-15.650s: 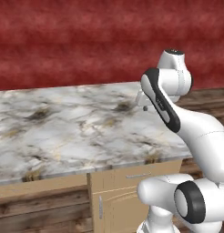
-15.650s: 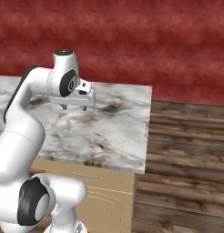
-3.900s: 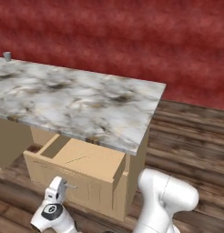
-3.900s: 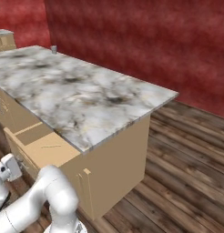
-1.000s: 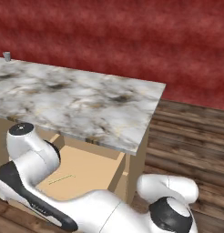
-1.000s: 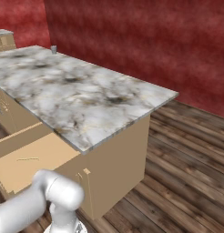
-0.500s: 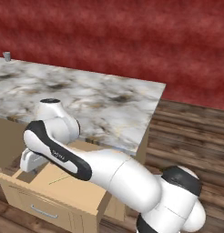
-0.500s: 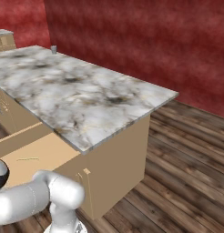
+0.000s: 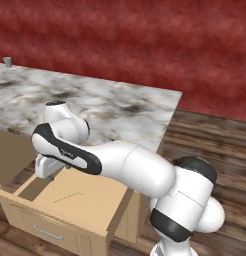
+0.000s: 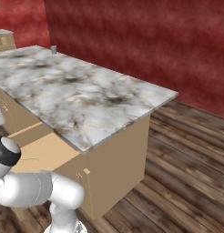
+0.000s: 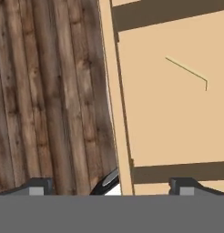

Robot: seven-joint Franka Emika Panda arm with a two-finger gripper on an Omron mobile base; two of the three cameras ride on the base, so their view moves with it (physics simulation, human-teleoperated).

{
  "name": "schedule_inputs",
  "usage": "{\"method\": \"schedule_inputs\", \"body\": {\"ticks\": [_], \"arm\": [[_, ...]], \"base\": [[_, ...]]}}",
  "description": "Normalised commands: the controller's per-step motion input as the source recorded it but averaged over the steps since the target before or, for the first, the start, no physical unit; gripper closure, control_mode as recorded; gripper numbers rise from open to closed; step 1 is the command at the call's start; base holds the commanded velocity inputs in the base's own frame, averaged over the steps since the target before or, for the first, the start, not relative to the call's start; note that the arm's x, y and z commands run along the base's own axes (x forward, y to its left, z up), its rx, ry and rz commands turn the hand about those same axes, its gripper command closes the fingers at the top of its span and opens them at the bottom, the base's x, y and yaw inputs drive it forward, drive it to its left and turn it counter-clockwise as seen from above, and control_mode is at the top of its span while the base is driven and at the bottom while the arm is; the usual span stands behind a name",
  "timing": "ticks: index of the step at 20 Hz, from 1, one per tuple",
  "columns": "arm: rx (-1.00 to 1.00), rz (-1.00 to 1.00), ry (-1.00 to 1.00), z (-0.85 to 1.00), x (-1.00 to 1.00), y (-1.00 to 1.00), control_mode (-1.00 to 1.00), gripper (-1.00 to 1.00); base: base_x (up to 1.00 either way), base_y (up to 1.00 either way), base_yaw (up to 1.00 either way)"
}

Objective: Take a straw from the drawer in front and place it inside the glass cup on the dining counter.

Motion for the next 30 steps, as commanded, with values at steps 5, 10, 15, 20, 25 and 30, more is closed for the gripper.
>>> {"method": "schedule_inputs", "body": {"ticks": [5,10,15,20,25,30], "arm": [[-0.08,0.16,0.03,-0.14,0.41,-0.18,-1.0,-1.0],[-0.04,0.15,0.05,-0.27,0.4,-0.15,-1.0,-1.0],[-0.01,0.11,0.04,-0.4,0.25,-0.12,-1.0,-1.0],[0.0,0.01,0.01,-0.44,0.1,-0.01,-1.0,-1.0],[0.0,0.0,0.0,-0.38,0.18,0.0,-1.0,-1.0],[0.0,0.01,-0.01,-0.41,0.15,0.0,-1.0,-1.0]], "base": [[0.0,0.0,0.0],[0.0,0.0,0.0],[0.0,0.0,0.0],[0.0,0.0,0.0],[0.0,0.0,0.0],[0.0,0.0,0.0]]}}
